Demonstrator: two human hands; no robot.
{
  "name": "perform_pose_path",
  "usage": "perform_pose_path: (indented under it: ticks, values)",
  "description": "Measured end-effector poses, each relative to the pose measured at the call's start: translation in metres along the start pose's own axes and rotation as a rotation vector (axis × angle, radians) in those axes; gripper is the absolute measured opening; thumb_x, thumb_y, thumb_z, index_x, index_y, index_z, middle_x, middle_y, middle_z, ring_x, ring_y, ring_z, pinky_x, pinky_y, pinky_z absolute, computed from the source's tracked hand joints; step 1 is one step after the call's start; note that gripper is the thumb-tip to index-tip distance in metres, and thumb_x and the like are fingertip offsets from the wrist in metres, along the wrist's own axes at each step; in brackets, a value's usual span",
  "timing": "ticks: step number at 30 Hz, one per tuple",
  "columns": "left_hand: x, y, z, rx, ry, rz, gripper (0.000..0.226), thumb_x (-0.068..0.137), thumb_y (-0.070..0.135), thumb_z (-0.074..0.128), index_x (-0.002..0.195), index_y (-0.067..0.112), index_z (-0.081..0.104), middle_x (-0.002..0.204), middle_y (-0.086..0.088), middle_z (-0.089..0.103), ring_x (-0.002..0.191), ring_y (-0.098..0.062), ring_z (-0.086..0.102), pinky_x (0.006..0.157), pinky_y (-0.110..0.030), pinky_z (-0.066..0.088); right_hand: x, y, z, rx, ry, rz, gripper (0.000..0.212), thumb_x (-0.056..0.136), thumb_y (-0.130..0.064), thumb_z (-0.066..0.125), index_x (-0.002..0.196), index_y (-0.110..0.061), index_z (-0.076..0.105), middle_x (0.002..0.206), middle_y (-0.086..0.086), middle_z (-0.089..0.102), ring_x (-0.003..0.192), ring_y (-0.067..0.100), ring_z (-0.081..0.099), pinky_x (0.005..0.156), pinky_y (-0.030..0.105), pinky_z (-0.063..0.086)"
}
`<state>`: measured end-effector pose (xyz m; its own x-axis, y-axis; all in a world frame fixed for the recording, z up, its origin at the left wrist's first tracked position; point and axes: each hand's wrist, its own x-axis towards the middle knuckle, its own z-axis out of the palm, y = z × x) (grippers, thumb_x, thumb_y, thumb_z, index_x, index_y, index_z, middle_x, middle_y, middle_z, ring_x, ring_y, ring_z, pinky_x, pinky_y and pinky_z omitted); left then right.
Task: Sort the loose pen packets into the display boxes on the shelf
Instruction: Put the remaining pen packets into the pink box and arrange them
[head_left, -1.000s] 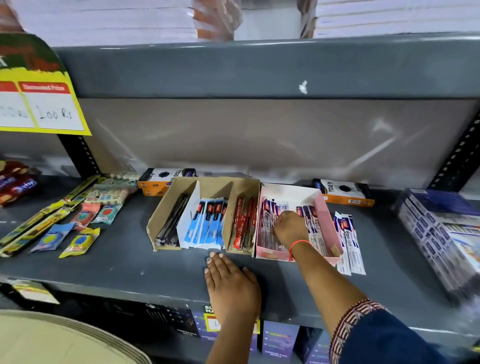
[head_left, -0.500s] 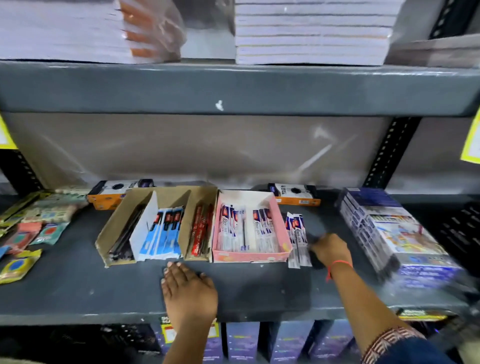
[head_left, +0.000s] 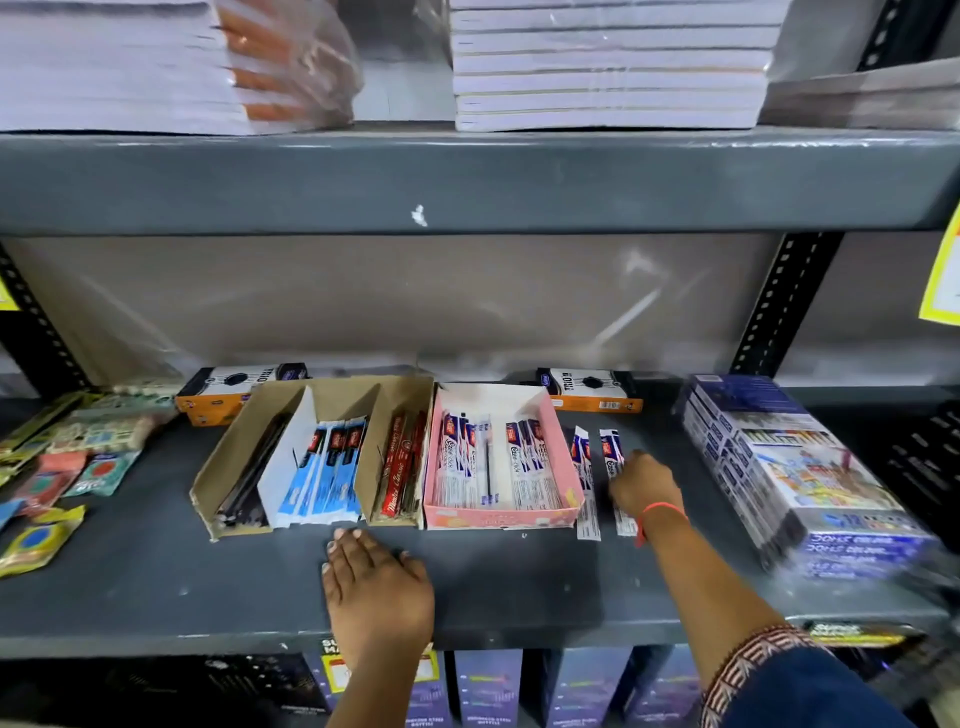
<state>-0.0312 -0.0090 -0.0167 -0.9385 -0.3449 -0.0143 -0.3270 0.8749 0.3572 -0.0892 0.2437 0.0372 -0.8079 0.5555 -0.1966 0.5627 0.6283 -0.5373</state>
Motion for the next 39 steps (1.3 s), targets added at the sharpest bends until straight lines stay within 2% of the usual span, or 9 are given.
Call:
perform_pose_path:
  ticks: [9,15,19,24,27,30,34,37,39]
  values:
    - [0.000,0.000,0.001,-0.003,0.029,0.003,0.064,0.097,0.035,0.021,0.147,-0.001,0.003,0.158,-0.017,0.005,0.146,-0.028,0.006,0.120,-0.036,0.003,0.015,-0.002,-0.006,-0.026,-0.129,0.038,0.036,0.087,-0.011,0.047,0.119,0.001,0.056,0.118,0.022,0.063,0.106,0.036,0.061,0.092,0.040,0.050]
    - [-0.001,0.000,0.003,0.007,0.039,0.009,0.064,0.096,0.035,0.021,0.147,-0.001,0.004,0.158,-0.018,0.006,0.146,-0.028,0.007,0.120,-0.037,0.003,0.015,-0.003,-0.008,-0.197,-0.127,0.106,0.048,0.087,-0.026,0.048,0.131,-0.007,0.050,0.134,0.018,0.051,0.126,0.036,0.044,0.102,0.042,0.038]
    - [0.000,-0.001,0.004,0.010,0.048,0.007,0.065,0.096,0.036,0.022,0.147,-0.001,0.004,0.158,-0.018,0.007,0.146,-0.027,0.007,0.120,-0.037,0.003,0.017,-0.006,-0.007,-0.185,-0.110,0.073,0.048,0.089,-0.015,0.046,0.136,-0.005,0.039,0.136,0.022,0.047,0.125,0.039,0.047,0.101,0.045,0.042]
    - [0.001,-0.002,0.006,0.015,0.055,0.011,0.065,0.096,0.036,0.021,0.147,-0.001,0.004,0.158,-0.018,0.007,0.146,-0.028,0.007,0.120,-0.037,0.003,0.020,-0.005,-0.010,-0.087,-0.135,0.073,0.048,0.090,-0.006,0.048,0.136,0.002,0.033,0.132,0.023,0.053,0.117,0.036,0.056,0.094,0.039,0.046]
    - [0.001,-0.002,0.006,0.009,0.054,0.011,0.065,0.096,0.036,0.020,0.147,0.000,0.003,0.158,-0.017,0.005,0.147,-0.027,0.006,0.120,-0.037,0.002,0.022,-0.003,-0.006,-0.084,-0.137,0.069,0.045,0.089,-0.008,0.050,0.132,0.002,0.038,0.126,0.022,0.058,0.113,0.035,0.058,0.094,0.040,0.046]
    - [0.001,-0.001,0.005,0.006,0.052,0.012,0.064,0.096,0.036,0.021,0.147,0.000,0.004,0.158,-0.017,0.006,0.146,-0.027,0.006,0.120,-0.036,0.003,0.020,-0.004,-0.006,-0.111,-0.161,0.069,0.036,0.087,-0.012,0.050,0.122,-0.001,0.052,0.117,0.020,0.062,0.107,0.035,0.060,0.096,0.042,0.049]
    - [0.001,-0.001,0.005,0.013,0.048,0.009,0.065,0.096,0.035,0.021,0.147,-0.001,0.004,0.158,-0.018,0.006,0.146,-0.027,0.007,0.120,-0.036,0.003,0.021,-0.001,-0.007,-0.139,-0.162,0.080,0.038,0.085,-0.021,0.052,0.119,-0.006,0.056,0.122,0.018,0.060,0.116,0.035,0.053,0.100,0.041,0.045]
    - [0.001,-0.001,0.004,0.008,0.037,0.010,0.065,0.096,0.035,0.020,0.147,-0.001,0.003,0.158,-0.018,0.005,0.147,-0.028,0.006,0.120,-0.037,0.002,0.023,0.004,-0.012,-0.025,-0.191,0.061,0.017,0.082,-0.011,0.055,0.097,-0.004,0.058,0.095,0.018,0.061,0.087,0.031,0.060,0.082,0.035,0.050]
    - [0.001,0.000,0.003,0.005,0.027,0.010,0.064,0.096,0.035,0.020,0.146,-0.002,0.002,0.158,-0.018,0.004,0.147,-0.028,0.005,0.120,-0.036,0.002,0.024,0.008,-0.018,0.100,-0.213,0.049,0.010,0.079,0.001,0.059,0.088,0.003,0.060,0.085,0.022,0.058,0.078,0.031,0.058,0.072,0.033,0.048]
